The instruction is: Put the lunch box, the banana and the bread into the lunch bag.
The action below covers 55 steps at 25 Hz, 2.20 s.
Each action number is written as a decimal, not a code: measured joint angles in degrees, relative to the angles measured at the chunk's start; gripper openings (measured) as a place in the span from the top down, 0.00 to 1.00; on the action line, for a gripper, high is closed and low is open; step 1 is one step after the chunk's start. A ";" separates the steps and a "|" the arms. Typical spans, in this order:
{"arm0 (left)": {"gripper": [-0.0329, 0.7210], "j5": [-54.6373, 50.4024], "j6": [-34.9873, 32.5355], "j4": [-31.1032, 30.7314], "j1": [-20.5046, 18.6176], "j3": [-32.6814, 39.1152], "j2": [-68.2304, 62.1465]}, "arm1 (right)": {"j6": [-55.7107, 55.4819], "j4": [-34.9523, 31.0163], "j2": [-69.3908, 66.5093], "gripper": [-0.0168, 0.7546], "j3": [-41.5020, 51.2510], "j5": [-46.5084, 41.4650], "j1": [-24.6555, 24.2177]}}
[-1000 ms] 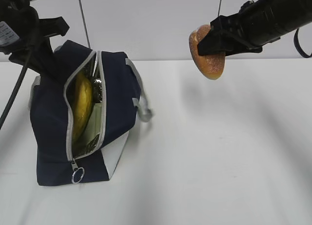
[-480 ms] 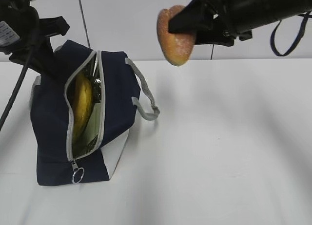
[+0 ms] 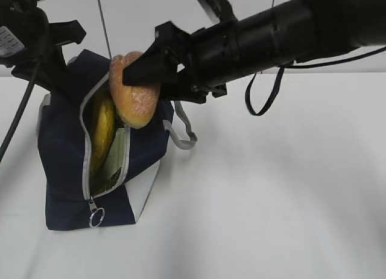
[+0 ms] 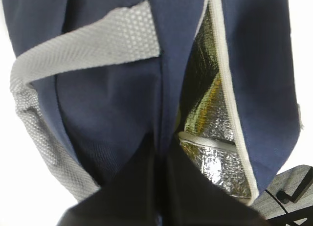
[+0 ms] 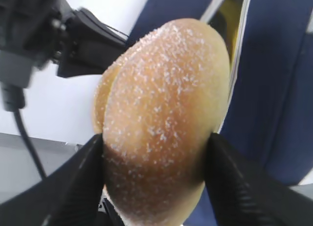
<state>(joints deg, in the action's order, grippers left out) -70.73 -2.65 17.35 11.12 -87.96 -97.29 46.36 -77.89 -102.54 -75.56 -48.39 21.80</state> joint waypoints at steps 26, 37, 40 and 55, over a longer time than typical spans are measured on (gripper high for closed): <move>0.96 0.00 0.00 0.11 0.00 0.00 0.00 | 1.10 -7.62 -13.26 0.14 -7.88 -0.37 3.29; 0.96 0.00 0.00 0.22 0.00 0.00 0.00 | 1.20 -2.85 -13.05 0.13 -8.90 -2.13 2.31; 0.96 0.00 0.00 0.22 0.00 0.00 0.00 | 1.20 -0.02 -11.62 0.14 -10.67 -2.96 0.78; 0.96 0.00 -0.05 0.22 0.00 0.00 0.00 | -1.74 18.03 -8.19 0.20 -11.92 -6.50 -3.15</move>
<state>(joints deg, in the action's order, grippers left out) -70.73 -2.70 17.57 11.12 -87.96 -97.29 44.62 -59.85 -110.72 -87.48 -54.89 18.65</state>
